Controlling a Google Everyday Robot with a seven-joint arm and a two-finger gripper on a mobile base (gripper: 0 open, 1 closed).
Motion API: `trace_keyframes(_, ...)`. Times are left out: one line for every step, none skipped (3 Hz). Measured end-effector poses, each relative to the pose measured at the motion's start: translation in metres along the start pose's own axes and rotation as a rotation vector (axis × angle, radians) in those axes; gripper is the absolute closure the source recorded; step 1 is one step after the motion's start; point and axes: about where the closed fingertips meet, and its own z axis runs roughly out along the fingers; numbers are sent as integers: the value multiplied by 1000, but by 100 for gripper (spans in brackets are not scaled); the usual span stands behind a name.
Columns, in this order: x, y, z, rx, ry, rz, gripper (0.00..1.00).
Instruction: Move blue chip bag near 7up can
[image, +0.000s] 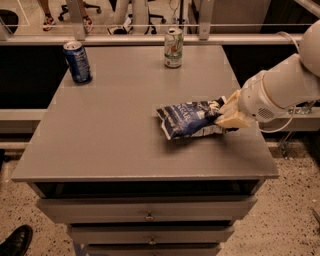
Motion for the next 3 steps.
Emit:
trace_keyframes(-6,-1,-15,33,-14,-12,99)
trace_keyframes(-18,-11,-36,97,-52,-8,100)
trace_keyframes(-26,-22,-53,136,-82,3,100)
